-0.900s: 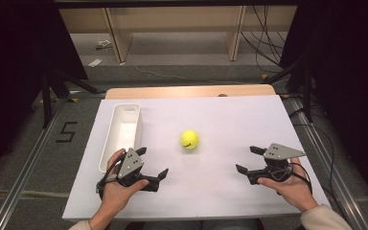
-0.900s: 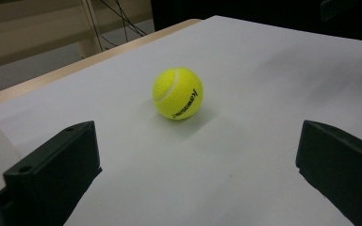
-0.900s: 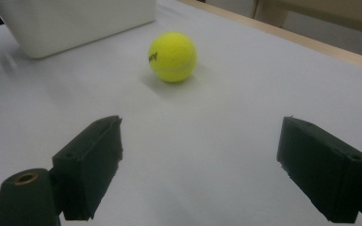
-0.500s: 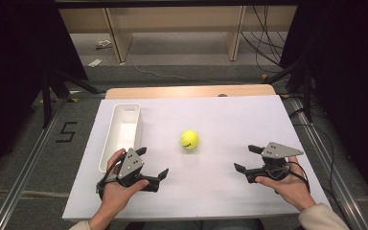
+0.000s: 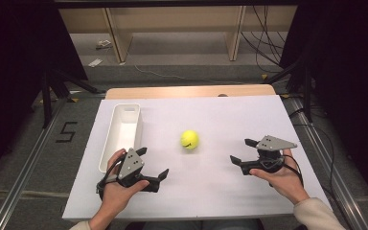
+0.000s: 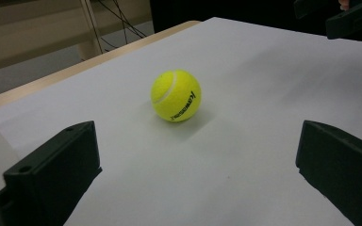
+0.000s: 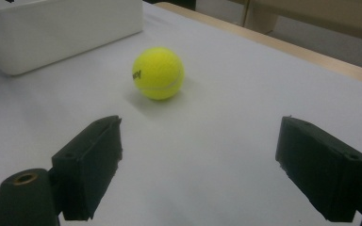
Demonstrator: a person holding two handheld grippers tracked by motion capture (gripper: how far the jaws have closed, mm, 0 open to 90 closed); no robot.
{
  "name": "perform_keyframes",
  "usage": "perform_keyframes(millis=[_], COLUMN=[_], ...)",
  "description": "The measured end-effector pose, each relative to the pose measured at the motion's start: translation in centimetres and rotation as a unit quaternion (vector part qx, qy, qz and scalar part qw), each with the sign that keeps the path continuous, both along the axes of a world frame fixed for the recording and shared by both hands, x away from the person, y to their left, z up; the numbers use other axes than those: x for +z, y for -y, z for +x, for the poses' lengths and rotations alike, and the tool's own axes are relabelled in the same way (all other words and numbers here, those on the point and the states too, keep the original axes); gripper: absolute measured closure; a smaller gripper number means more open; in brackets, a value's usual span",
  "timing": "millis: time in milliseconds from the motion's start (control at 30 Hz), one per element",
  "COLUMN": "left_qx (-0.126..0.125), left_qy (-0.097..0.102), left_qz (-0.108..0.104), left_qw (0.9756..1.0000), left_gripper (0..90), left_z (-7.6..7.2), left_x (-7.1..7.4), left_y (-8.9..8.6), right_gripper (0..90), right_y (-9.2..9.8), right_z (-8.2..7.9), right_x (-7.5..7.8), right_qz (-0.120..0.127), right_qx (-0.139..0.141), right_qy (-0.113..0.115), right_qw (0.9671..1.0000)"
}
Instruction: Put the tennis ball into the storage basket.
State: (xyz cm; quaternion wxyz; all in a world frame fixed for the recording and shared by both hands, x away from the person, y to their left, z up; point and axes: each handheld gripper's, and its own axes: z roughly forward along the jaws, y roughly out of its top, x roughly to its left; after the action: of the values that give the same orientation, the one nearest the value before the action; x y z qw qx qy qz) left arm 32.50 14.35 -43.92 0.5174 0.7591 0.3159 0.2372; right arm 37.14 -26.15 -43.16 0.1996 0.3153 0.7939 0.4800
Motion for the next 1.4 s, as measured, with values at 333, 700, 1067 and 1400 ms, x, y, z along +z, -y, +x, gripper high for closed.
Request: perform_keyframes(millis=[333, 700, 1067, 1400], left_qx=[0.0, 0.0, -0.001, 0.0], left_qy=[0.0, 0.001, 0.001, 0.001], left_qz=[0.0, 0.001, 0.001, 0.001], left_qw=[1.0, 1.0, 1.0, 1.0], left_gripper=[0.0, 0.0, 0.0, 0.0], left_z=[0.0, 0.0, 0.0, -0.1], left_x=[0.0, 0.0, 0.0, 0.0], left_y=[0.0, 0.0, 0.0, 0.0], right_gripper=[15.7, 15.7, 15.7, 15.7], right_y=[-0.5, -1.9, -3.4, -4.6], right_z=[0.9, 2.0, 3.1, 3.8], right_x=[0.1, 0.1, -0.2, -0.2], right_qz=[0.004, 0.001, -0.004, -0.005], right_qx=[-0.004, 0.002, 0.009, 0.015], right_qy=[0.002, 0.002, -0.002, -0.004], right_qw=[1.0, 1.0, 1.0, 0.9999])
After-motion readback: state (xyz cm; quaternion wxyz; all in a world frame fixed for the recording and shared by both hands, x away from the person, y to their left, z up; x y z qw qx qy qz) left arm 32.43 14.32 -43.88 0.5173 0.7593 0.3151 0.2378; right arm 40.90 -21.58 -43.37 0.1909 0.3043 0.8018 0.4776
